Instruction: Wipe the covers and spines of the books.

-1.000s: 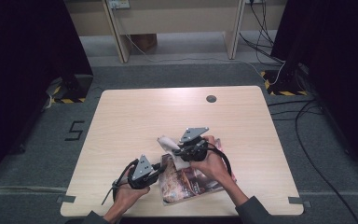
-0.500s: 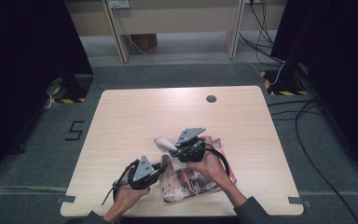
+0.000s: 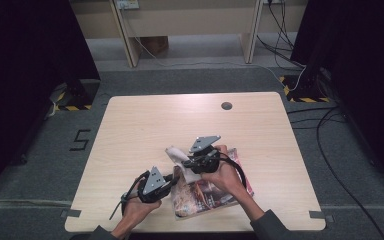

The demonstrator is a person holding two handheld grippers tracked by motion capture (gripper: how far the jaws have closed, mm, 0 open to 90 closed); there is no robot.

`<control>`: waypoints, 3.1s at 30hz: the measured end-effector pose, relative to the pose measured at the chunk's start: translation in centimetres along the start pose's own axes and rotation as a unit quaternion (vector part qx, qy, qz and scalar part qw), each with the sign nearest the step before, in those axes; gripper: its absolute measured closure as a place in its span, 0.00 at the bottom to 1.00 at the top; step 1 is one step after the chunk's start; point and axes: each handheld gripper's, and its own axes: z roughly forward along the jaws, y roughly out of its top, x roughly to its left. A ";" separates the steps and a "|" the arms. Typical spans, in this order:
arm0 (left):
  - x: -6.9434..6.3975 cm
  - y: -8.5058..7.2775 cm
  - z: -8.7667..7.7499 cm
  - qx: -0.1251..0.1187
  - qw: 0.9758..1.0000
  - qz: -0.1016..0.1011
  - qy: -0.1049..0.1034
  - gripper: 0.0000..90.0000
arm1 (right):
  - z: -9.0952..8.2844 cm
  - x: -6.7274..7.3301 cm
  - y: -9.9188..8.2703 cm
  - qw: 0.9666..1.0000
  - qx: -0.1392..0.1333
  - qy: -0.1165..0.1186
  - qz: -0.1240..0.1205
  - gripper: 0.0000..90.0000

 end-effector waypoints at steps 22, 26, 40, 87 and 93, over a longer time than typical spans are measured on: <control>-0.2 0.1 0.0 -0.001 1.000 0.007 0.001 0.89 | -0.1 0.3 0.4 1.000 0.011 -0.002 -0.014 0.87; -0.2 0.1 0.0 -0.002 1.000 0.007 0.002 0.89 | 0.0 1.2 0.9 1.000 0.000 0.004 -0.026 0.87; -0.2 0.2 -0.1 -0.002 1.000 0.010 0.002 0.88 | -0.2 -0.3 0.2 1.000 0.012 -0.006 -0.011 0.87; -0.7 0.5 -0.3 -0.006 0.999 0.032 0.007 0.88 | -0.6 1.2 1.1 0.999 0.011 0.006 -0.030 0.86; -0.8 0.5 -0.3 -0.007 0.999 0.034 0.008 0.88 | -0.6 1.9 1.5 0.999 0.007 0.013 -0.041 0.86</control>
